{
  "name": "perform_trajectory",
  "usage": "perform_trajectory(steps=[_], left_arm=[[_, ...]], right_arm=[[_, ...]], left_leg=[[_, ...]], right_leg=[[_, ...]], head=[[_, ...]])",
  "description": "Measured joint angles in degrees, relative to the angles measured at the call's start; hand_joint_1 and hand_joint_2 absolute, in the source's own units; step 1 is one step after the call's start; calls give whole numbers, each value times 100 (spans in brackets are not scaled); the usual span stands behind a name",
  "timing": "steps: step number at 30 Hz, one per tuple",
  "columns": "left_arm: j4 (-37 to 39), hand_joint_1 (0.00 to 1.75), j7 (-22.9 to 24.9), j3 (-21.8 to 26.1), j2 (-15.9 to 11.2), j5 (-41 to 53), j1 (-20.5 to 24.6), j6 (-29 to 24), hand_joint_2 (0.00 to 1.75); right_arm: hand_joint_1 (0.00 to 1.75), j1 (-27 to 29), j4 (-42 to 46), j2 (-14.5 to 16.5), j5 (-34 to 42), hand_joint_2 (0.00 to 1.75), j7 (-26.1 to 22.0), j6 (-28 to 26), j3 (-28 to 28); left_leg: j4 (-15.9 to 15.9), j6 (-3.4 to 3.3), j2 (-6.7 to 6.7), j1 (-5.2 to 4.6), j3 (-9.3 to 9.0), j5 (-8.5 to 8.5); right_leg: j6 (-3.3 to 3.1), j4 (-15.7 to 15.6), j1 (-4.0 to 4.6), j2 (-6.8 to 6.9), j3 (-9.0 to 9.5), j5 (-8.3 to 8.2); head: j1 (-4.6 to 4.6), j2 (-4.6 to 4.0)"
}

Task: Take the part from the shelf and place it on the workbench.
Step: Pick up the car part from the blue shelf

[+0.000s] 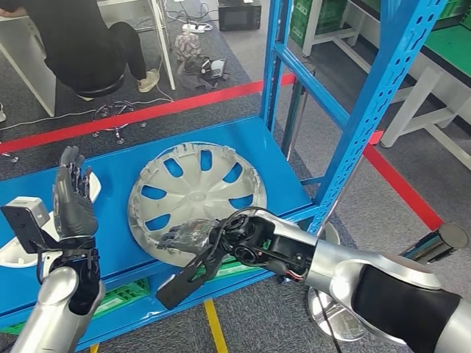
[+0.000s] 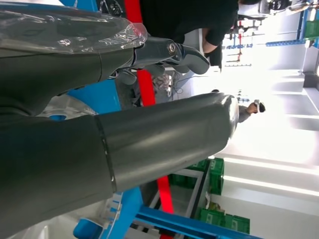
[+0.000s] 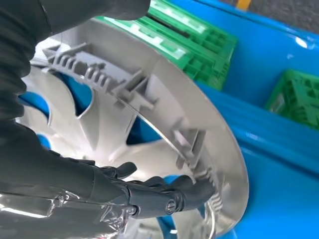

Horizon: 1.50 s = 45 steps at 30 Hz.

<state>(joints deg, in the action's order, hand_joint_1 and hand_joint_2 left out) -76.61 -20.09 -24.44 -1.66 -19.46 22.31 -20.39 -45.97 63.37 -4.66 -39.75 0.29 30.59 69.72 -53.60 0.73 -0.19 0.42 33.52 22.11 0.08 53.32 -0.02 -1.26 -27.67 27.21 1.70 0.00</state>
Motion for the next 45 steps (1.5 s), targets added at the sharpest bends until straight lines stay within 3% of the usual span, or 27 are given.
perform_trajectory(steps=[4, 7, 8, 11, 19, 23, 45], left_arm=[[0, 0, 43, 0, -1, 2, 2, 0, 0], [0, 0, 46, 0, -1, 0, 9, 0, 0], [0, 0, 46, 0, 0, -2, 13, 0, 0], [0, 0, 46, -1, 2, -4, 28, 0, 0], [0, 0, 49, -2, 2, -10, 48, -7, 0], [0, 0, 65, -2, 2, -10, 48, -17, 0], [-1, 0, 62, -2, -1, -9, 42, -78, 0]], right_arm=[[0, -5, -31, -78, -27, 175, 76, 153, 54], [50, 3, -41, -116, 65, 175, 121, 254, 87], [93, 7, -42, -124, 84, 175, 136, 268, 95], [175, 26, -44, -136, 131, 175, 157, 272, 107], [175, 20, -47, -153, 136, 175, 150, 160, 109], [0, 19, -60, -153, 136, 175, 148, 108, 109], [0, -100, -300, -154, -129, 175, 47, -363, 8]], left_leg=[[0, 0, -1, 0, 0, 0], [0, 0, 0, 0, 2, 0], [0, 0, 0, 0, 2, 0], [0, 0, 0, 0, 2, 0], [0, -1, 0, 0, 2, 0], [0, -1, 0, 0, 2, 0], [0, -1, -4, -1, 7, 0]], right_leg=[[0, 0, 0, 1, -1, 0], [0, 0, 0, 0, -3, 0], [0, 0, 0, 0, -3, 0], [0, 0, 0, 0, -4, 0], [0, 0, 0, 0, -3, 0], [1, 0, 0, 0, -3, 0], [1, 1, 1, 4, -3, 0]], head=[[1, 0], [2, 0], [2, 0], [2, 0], [1, 0], [2, -1], [2, 0]])
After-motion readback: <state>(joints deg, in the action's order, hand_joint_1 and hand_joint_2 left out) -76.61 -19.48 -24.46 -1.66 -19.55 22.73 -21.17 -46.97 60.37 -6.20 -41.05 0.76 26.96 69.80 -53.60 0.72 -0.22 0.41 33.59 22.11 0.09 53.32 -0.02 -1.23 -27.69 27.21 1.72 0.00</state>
